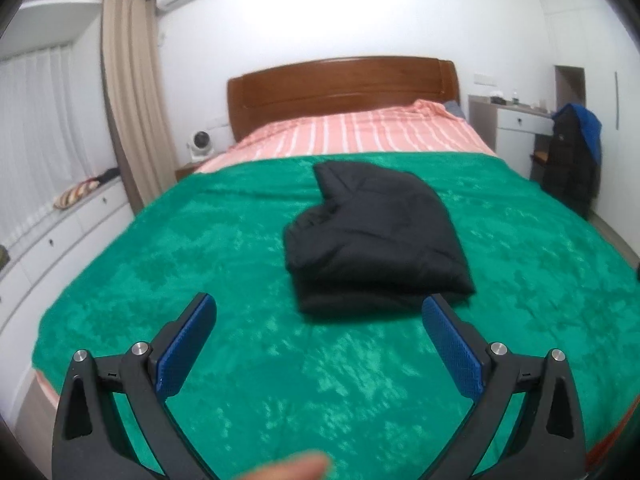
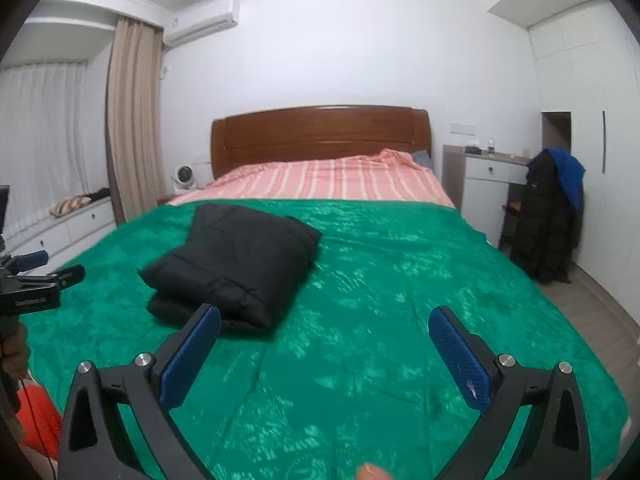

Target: Fold large clothes

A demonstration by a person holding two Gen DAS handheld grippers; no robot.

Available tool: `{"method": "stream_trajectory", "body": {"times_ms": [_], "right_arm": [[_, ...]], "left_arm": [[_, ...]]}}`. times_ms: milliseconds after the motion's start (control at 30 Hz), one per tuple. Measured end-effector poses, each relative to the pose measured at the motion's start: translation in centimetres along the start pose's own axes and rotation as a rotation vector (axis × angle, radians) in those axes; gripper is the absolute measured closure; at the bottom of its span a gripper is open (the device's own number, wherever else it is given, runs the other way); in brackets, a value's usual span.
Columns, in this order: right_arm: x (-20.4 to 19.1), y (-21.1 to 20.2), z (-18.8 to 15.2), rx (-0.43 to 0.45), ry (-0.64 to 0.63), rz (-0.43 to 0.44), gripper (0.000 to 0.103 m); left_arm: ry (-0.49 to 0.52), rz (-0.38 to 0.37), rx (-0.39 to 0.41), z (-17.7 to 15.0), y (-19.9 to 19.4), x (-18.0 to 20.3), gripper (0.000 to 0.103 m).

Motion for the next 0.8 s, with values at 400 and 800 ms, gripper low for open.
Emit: {"method": "stream_trajectory", "body": {"times_ms": [400,800], "right_arm": [[-2.7,-1.2,-6.0,-0.174,0.012,0.106,0.0],[-5.3,-2.5,-5.9,-0.184,0.0,0.204,0.0]], "left_arm": [[0.011,-0.074,-0.078,-4.4,-2.6,2.4,0.0],[-0.015,-0.06,-0.088,-4.6,-2.7,2.1,0.0]]}}
Point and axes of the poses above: each gripper's, at about its wrist camera, not at the fingertips, and y roughly the way its jaws point, x to its right, z to its top, the point moved 2 cm from there along y, roughly the way its jaws point, and after that the axes turned 8 degrees about x, right-handed, at the moved point
